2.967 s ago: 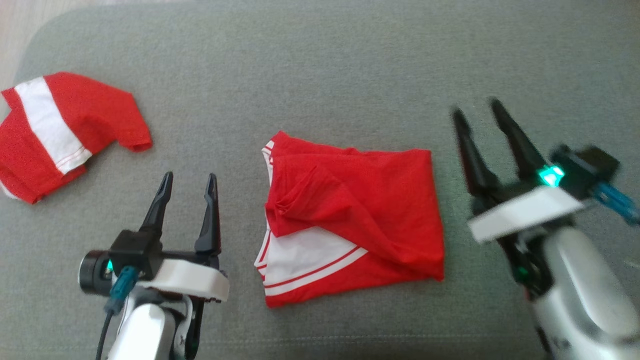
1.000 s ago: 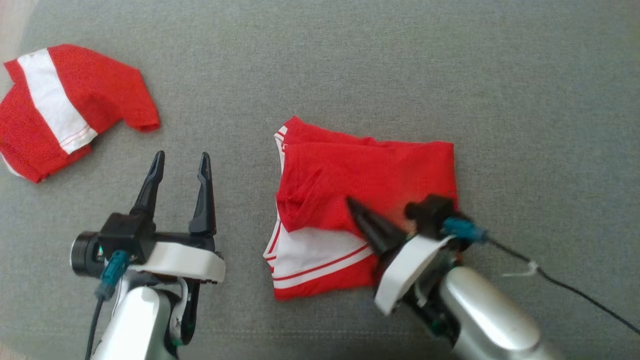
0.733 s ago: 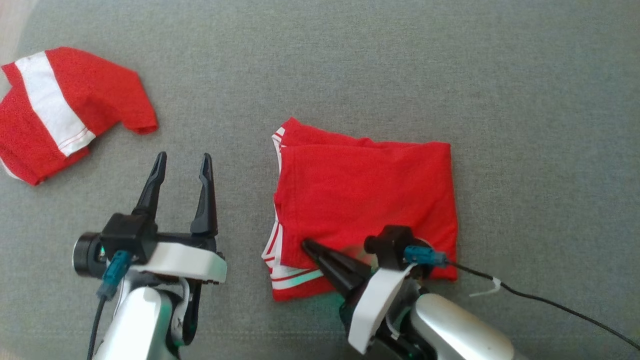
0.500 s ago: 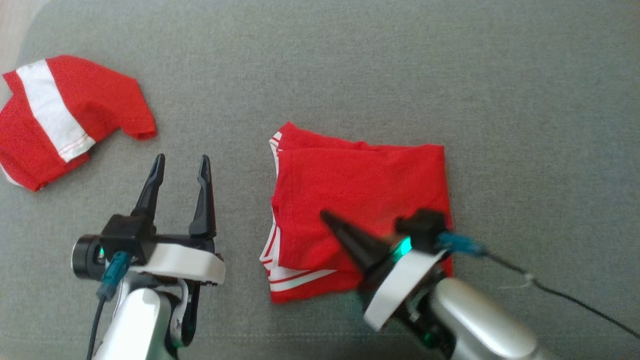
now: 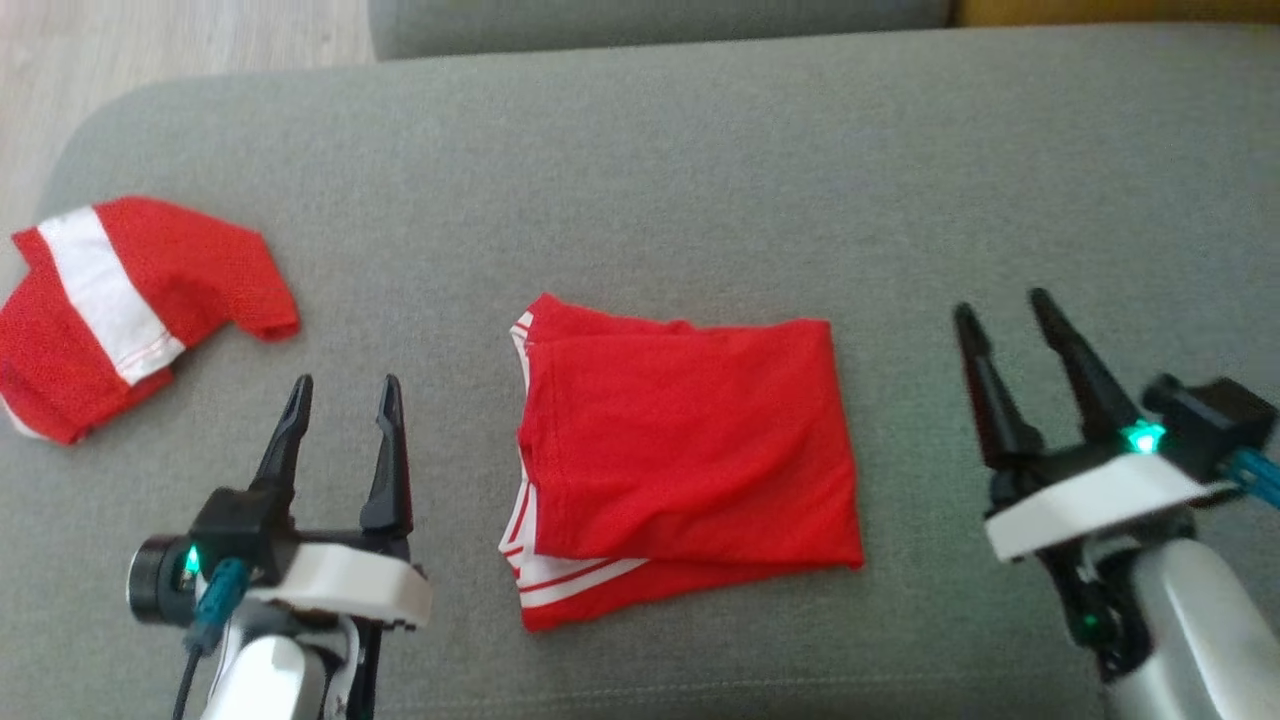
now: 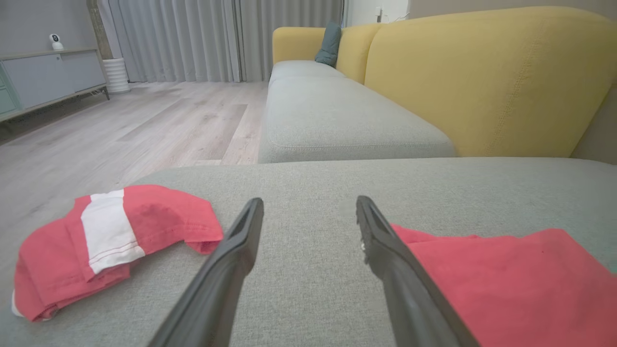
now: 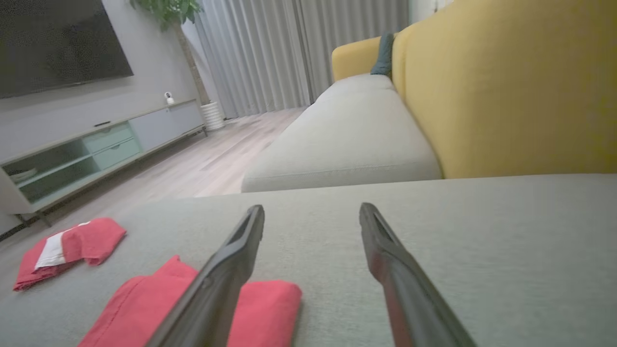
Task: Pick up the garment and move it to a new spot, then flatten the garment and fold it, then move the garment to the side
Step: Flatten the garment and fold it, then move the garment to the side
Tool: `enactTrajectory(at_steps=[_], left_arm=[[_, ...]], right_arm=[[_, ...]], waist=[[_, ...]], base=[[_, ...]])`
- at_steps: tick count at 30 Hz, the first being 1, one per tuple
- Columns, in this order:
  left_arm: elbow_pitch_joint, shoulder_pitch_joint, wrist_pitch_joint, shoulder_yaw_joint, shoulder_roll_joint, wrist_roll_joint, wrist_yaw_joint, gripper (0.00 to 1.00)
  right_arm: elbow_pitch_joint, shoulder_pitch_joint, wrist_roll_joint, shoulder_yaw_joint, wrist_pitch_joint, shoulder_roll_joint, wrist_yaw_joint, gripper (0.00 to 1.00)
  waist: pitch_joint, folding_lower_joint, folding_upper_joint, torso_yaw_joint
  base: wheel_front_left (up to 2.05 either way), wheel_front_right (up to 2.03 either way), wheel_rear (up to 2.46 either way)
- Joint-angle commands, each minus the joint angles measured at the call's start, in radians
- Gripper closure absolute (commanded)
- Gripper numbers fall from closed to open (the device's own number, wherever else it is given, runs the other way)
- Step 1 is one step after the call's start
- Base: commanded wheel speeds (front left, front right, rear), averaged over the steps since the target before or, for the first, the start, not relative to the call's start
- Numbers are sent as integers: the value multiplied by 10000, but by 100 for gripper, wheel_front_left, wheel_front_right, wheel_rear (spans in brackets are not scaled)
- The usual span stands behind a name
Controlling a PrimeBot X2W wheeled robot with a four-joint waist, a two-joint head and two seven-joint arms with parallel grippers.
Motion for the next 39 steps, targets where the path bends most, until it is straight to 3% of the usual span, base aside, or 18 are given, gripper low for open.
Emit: enactTrajectory(at_steps=[1,11,22,39], left_arm=[[-423,-92,-39,451,242,-56,82,0],[-838,718,261,577,568,-173,252,0],[-1148,1226,542,428,677,-186,363,0],[-1208,1277,552,329,711,-165,548,0]], right_arm=[[-582,96,-239,-178,134,52,-9,0],[-2037,1578,-993,-1533,1250,468,-9,0],[-2548,2504,-1142,-1967,1718,726,-9,0],[-2779,2615,-1371,-2124,1939,715,-9,0]], waist=[[-240,0,0,-126],[-1165,0,0,-307],[-1584,0,0,-326],[-1499,0,0,-327]], base=[[0,0,0],[0,0,0],[0,0,0],[0,0,0]])
